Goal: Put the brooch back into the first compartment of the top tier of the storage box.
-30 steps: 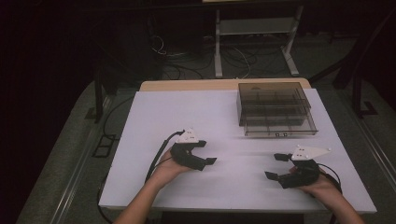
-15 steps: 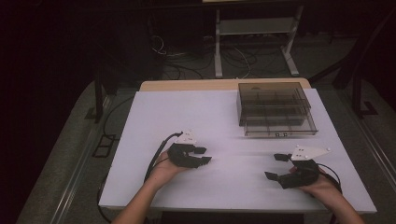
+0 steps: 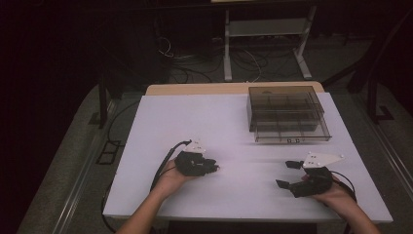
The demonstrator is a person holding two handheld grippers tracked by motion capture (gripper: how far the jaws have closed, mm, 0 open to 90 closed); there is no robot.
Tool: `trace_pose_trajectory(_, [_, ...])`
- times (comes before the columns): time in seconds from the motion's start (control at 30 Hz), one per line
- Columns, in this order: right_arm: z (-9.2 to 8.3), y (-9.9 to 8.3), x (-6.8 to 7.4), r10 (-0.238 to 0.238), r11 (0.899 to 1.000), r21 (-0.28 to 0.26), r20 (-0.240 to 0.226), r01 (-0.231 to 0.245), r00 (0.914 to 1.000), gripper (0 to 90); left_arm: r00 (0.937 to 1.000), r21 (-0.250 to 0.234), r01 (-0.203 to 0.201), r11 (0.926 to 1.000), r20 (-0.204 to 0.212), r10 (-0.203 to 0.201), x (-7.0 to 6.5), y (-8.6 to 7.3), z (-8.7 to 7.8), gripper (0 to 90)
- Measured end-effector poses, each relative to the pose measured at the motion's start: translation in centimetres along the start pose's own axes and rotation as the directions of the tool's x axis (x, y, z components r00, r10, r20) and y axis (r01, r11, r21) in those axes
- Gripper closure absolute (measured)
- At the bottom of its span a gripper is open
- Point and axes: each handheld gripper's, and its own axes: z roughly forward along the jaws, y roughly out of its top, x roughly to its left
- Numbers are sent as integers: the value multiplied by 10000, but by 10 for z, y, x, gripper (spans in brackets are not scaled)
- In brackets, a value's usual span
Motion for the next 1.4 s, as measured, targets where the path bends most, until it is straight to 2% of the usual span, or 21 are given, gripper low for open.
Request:
trace_pose_trajectory(0.13, [0, 0, 0, 3, 10000, -2, -4, -3, 10000, 191, 9999, 145, -71, 9999, 130, 69, 1, -1, 1, 772])
trace_pose_trajectory(0.7, [0, 0, 0, -3, 10000, -13, -30, 3, 10000, 191, 9993, 695, -351, 9970, 126, 343, 2, -4, 8, 803])
trace_pose_trajectory(0.9, [0, 0, 0, -1, 10000, -11, -27, 1, 10000, 190, 9990, 716, -434, 9965, 113, 427, 2, -4, 10, 810])
trace_pose_trajectory(1.13, [0, 0, 0, -14, 10000, 4, -26, 14, 10000, 191, 9961, 775, -874, 9931, -87, 884, -2, -4, 10, 809])
trace_pose_trajectory(1.4, [0, 0, 0, -25, 10000, 3, -37, 25, 10000, 191, 9974, 764, -715, 9945, -38, 720, 0, -4, 10, 825])
